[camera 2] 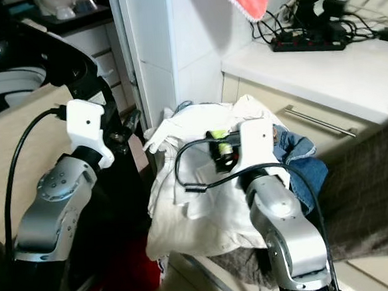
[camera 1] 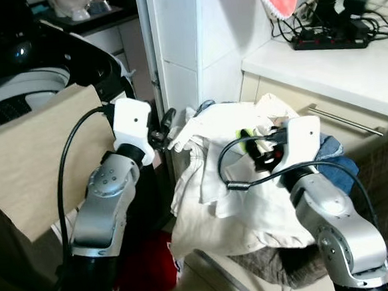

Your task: Clothes washing

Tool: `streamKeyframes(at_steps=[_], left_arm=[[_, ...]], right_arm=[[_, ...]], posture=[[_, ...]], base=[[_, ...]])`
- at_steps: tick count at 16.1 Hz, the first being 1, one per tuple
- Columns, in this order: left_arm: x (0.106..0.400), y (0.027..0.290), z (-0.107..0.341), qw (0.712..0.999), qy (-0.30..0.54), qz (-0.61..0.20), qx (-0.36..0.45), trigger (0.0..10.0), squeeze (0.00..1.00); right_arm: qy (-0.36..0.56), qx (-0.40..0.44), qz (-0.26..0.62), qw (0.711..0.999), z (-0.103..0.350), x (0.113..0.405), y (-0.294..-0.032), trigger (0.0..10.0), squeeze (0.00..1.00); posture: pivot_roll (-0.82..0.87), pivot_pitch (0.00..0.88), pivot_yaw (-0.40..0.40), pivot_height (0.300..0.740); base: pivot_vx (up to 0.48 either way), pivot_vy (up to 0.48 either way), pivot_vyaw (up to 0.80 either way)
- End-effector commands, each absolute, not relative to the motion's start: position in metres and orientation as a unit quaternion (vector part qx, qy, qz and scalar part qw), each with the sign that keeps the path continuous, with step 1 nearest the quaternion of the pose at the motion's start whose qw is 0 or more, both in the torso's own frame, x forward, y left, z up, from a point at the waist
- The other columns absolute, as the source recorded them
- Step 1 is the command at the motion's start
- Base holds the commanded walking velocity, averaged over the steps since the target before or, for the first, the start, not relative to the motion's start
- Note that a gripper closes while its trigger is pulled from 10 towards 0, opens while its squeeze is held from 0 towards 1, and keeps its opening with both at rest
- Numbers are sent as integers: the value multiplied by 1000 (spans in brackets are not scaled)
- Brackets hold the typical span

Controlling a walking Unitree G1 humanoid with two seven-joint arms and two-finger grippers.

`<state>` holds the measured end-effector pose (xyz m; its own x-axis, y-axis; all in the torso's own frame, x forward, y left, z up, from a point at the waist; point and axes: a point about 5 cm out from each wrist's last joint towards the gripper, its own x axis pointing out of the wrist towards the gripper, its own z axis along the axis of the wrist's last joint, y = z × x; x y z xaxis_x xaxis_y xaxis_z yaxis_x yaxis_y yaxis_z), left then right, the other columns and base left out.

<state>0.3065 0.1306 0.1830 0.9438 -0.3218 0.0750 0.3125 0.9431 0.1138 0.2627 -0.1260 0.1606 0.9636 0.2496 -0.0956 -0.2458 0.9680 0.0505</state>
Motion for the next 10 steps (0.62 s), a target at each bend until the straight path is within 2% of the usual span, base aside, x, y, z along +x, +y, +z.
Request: streamKeyframes(at_steps=[1,4,10], left_arm=[[308,130,185,984,-50,-165,47,10000,0],[308,133,183,985,-45,-162,47,10000,0],[310,131,183,984,-45,-165,47,10000,0]], right_arm=[[49,8,125,991,160,262,-128,10000,0],[56,35,115,991,158,260,-129,10000,0],[55,32,116,991,158,260,-130,10000,0]], posture=[[-140,0,44,740],[-140,0,46,740],[-144,0,50,740]], base=[[356,0,0],[349,0,0],[340,0,0]])
